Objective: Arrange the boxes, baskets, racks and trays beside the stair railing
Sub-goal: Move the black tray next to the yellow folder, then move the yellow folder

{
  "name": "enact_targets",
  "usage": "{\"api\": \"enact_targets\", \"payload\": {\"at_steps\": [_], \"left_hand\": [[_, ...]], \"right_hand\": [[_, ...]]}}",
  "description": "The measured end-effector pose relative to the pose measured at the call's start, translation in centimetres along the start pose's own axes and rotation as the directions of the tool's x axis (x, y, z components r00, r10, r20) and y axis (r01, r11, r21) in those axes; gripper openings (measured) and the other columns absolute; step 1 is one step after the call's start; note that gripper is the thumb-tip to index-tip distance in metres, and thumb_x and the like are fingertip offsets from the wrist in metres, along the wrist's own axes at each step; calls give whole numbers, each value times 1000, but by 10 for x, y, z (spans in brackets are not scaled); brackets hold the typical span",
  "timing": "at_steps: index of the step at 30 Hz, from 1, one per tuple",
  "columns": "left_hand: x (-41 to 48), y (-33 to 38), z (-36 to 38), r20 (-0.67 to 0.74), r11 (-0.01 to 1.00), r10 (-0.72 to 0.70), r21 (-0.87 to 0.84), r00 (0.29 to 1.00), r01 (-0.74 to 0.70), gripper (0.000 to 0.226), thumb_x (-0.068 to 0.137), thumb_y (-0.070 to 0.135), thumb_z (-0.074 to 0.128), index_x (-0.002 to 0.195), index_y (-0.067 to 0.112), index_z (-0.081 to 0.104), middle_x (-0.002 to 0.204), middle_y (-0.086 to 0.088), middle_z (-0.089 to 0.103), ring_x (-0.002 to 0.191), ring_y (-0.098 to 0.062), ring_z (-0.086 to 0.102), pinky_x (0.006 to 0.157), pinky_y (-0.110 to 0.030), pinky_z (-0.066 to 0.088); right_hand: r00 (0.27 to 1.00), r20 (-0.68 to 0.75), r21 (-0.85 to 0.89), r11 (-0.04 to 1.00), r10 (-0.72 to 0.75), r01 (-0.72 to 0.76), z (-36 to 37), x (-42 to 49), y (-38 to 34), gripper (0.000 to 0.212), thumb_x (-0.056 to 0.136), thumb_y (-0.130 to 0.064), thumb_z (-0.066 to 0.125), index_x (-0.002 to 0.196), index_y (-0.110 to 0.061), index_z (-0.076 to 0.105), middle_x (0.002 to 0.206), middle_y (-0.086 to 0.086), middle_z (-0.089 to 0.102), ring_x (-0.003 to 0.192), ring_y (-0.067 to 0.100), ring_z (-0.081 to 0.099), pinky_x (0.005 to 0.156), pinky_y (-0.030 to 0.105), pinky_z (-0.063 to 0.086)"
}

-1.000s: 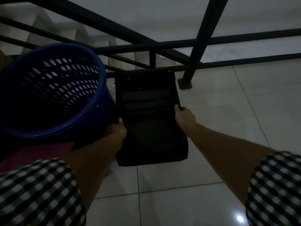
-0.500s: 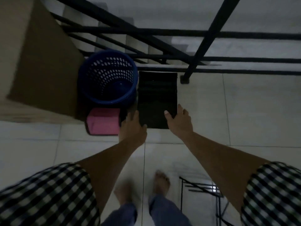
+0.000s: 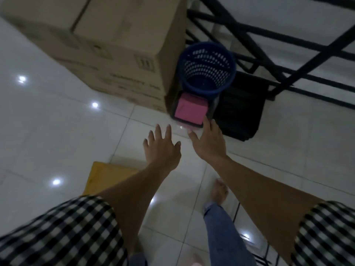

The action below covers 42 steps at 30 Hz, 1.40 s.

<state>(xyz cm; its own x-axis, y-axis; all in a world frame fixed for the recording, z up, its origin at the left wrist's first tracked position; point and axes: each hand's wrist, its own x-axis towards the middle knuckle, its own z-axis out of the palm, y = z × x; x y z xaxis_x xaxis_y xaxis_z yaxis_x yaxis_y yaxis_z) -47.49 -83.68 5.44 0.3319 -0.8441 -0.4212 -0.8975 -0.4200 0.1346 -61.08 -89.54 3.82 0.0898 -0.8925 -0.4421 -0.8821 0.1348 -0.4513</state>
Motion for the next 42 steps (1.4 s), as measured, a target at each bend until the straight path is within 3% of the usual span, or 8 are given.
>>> {"api": "enact_targets", "payload": {"at_steps": [8, 14, 26, 31, 34, 37, 40, 42], "left_hand": [[-79, -225, 42, 105, 987, -155, -28, 982, 159, 70, 97, 53, 35, 156, 26, 8, 163, -10, 4, 148, -33, 10, 117, -51, 17], [-111, -345, 81, 117, 971, -238, 26, 964, 237, 70, 97, 56, 33, 156, 25, 8, 163, -11, 7, 147, -34, 14, 116, -51, 21], [-72, -461, 214, 171, 967, -255, 71, 952, 246, 73, 97, 57, 37, 156, 29, 6, 163, -11, 5, 147, -35, 14, 114, -51, 24], [-33, -493, 265, 166, 972, -231, 93, 959, 218, 79, 95, 62, 37, 156, 26, 1, 163, -11, 5, 146, -36, 16, 112, -53, 26], [-14, -506, 291, 217, 965, -259, 7, 941, 264, 82, 95, 60, 41, 156, 24, -1, 161, -12, 14, 143, -37, 24, 110, -54, 30], [1, -505, 307, 274, 875, -348, -247, 897, 415, 73, 98, 53, 42, 156, 22, 10, 152, -13, 38, 130, -37, 45, 103, -50, 41], [13, -510, 315, 349, 644, -468, -495, 812, 583, 55, 100, 48, 45, 147, 20, 40, 140, -12, 53, 120, -34, 54, 102, -46, 44], [18, -520, 323, 428, 532, -486, -548, 762, 646, 55, 98, 51, 47, 141, 17, 50, 135, -12, 57, 118, -34, 56, 101, -47, 44]], "right_hand": [[986, 169, -69, 998, 11, 1, 168, -93, -81, 82, 96, -67, 36, 159, -25, 6, 166, 8, 5, 151, 30, 12, 119, 51, 21], [963, 270, -77, 997, 26, -5, 269, -144, -110, 83, 95, -67, 39, 159, -25, 8, 166, 7, 9, 150, 31, 16, 117, 52, 24], [921, 351, -128, 983, 169, -132, 440, -156, -74, 83, 93, -66, 44, 157, -23, 15, 161, 10, 22, 143, 33, 31, 110, 50, 37], [939, 291, -104, 982, 184, -161, 490, -129, -56, 90, 93, -64, 48, 158, -17, 7, 162, 9, 20, 142, 33, 34, 106, 48, 40], [929, 250, -49, 961, 274, -271, 510, -114, -47, 98, 93, -59, 53, 158, -10, -2, 161, 11, 23, 138, 36, 41, 101, 47, 45], [883, 263, 24, 912, 389, -409, 524, -99, -39, 84, 98, -48, 53, 157, -9, 8, 153, 16, 37, 131, 38, 49, 99, 46, 45], [817, 374, 205, 821, 438, -533, 539, -89, -29, 52, 100, -35, 52, 146, -13, 39, 135, 12, 57, 119, 36, 57, 99, 47, 48], [797, 425, 391, 707, 430, -590, 549, -89, -18, 47, 98, -31, 56, 142, -19, 45, 132, 7, 60, 116, 33, 59, 101, 51, 48]]}}
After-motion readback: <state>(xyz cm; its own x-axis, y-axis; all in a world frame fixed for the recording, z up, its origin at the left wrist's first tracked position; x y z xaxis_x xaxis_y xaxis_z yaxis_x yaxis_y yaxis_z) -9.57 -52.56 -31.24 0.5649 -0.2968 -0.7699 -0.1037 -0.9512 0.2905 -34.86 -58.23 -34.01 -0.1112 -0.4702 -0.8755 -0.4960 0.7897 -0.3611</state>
